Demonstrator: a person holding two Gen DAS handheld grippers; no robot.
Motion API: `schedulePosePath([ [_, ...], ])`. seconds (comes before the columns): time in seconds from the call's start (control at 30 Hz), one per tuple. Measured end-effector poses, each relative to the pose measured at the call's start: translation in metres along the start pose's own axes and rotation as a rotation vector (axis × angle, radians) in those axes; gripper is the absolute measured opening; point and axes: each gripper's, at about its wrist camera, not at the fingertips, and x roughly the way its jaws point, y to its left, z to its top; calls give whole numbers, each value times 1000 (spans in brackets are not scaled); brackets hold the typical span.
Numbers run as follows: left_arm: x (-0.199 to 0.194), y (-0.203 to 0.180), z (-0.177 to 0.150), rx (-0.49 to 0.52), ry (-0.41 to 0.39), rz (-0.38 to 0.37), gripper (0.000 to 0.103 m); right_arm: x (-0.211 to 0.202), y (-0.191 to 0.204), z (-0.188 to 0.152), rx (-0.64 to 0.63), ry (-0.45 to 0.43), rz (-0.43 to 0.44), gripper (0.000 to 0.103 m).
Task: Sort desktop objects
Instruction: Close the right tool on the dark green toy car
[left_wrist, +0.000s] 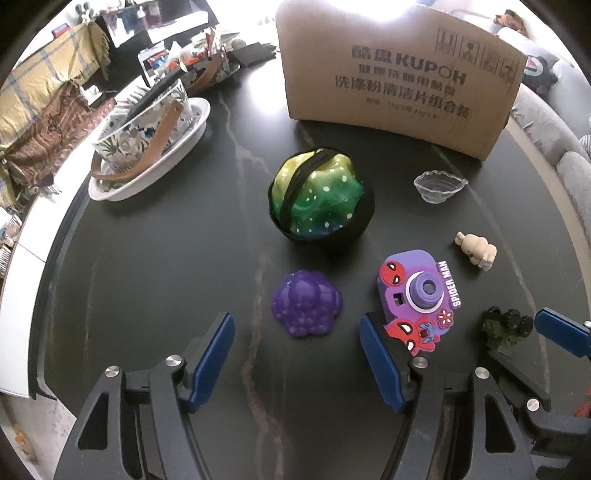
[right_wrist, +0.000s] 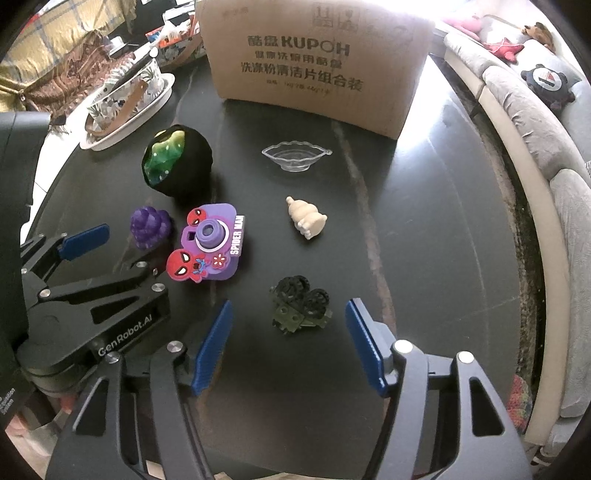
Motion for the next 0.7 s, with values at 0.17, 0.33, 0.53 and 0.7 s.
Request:
schedulePosePath([
  [0.17, 3, 1, 1, 0, 2, -1, 67, 3, 1, 1, -13, 6, -18, 61],
  [0.33, 6, 1, 3, -3, 2, 9, 67, 8, 3, 1, -26, 14, -34, 56],
  [0.53, 8, 2, 5, -7, 1, 11, 67, 13, 4, 1, -42, 26, -48, 45],
  [0.7, 9, 1, 7, 0, 0, 12, 67, 16, 3, 1, -46, 36, -45, 39],
])
